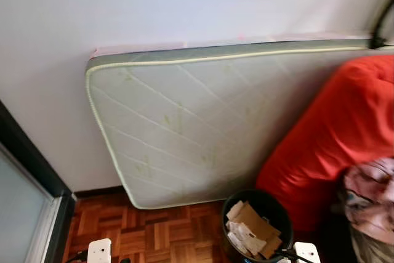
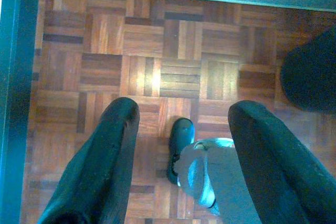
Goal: Clean up the room
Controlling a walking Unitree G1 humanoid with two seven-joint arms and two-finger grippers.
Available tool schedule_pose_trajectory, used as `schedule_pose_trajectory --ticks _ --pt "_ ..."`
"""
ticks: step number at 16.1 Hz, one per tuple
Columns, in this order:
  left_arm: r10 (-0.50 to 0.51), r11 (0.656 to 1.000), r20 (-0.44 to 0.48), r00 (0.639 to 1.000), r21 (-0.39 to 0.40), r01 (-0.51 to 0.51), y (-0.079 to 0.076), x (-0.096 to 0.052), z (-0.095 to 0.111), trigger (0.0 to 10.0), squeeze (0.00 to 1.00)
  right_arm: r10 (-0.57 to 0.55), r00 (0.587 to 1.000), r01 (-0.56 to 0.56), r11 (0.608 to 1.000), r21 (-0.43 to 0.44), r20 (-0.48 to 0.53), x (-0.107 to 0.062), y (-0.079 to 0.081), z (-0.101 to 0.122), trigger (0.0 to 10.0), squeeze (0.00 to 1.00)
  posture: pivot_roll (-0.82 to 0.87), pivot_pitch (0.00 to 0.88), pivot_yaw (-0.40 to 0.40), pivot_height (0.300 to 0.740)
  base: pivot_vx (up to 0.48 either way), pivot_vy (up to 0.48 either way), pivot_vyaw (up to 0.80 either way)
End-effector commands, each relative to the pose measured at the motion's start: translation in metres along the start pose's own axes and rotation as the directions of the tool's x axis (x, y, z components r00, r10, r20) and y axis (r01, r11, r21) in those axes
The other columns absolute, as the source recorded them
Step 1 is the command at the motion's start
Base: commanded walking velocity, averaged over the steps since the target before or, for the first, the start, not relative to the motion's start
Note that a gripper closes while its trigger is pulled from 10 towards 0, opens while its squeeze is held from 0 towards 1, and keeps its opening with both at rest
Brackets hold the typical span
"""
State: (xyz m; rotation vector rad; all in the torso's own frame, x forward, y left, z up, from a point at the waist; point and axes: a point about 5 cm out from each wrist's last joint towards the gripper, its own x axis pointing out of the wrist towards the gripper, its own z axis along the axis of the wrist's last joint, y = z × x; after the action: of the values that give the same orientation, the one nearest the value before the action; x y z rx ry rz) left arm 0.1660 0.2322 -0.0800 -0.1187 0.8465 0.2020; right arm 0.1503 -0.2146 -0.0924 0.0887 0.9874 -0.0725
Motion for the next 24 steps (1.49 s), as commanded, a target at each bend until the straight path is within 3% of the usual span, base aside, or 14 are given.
schedule_pose_trajectory --ticks 1,12,19,22,24 --pt "-0.004 1.000 -0.004 1.000 0.010 0.004 0.000 0.001 0.001 10.0 0.00 -0.006 1.000 0.006 1.000 0.011 0.014 0.000 -0.001 0.002 10.0 0.00 0.13 0.000 -0.043 0.740 0.262 0.000 0.00" --pt "-0.017 1.000 0.023 1.000 0.013 0.016 -0.002 0.002 0.006 10.0 0.00 0.021 0.999 -0.021 1.000 0.011 0.038 0.000 0.001 0.004 10.0 0.00 0.12 0.000 -0.040 0.740 0.191 0.000 0.00" --pt "-0.076 0.997 0.188 0.979 0.032 0.071 -0.010 0.006 0.041 10.0 0.00 0.099 0.988 -0.103 0.994 0.028 0.120 -0.001 0.007 0.009 10.0 0.00 0.14 0.045 -0.015 0.740 0.000 0.000 0.00" --pt "-0.117 0.993 0.326 0.938 0.056 0.104 -0.013 0.004 0.067 10.0 0.00 0.063 0.984 -0.078 0.993 0.085 0.167 -0.004 0.003 0.006 10.0 0.00 0.16 0.095 -0.010 0.740 0.000 0.000 0.00" --pt "-0.133 0.991 0.379 0.916 0.056 0.121 -0.018 0.002 0.072 10.0 0.00 0.054 0.982 -0.073 0.992 0.099 0.183 -0.006 -0.001 0.003 10.0 0.00 0.17 0.128 -0.016 0.740 0.000 0.000 0.00"
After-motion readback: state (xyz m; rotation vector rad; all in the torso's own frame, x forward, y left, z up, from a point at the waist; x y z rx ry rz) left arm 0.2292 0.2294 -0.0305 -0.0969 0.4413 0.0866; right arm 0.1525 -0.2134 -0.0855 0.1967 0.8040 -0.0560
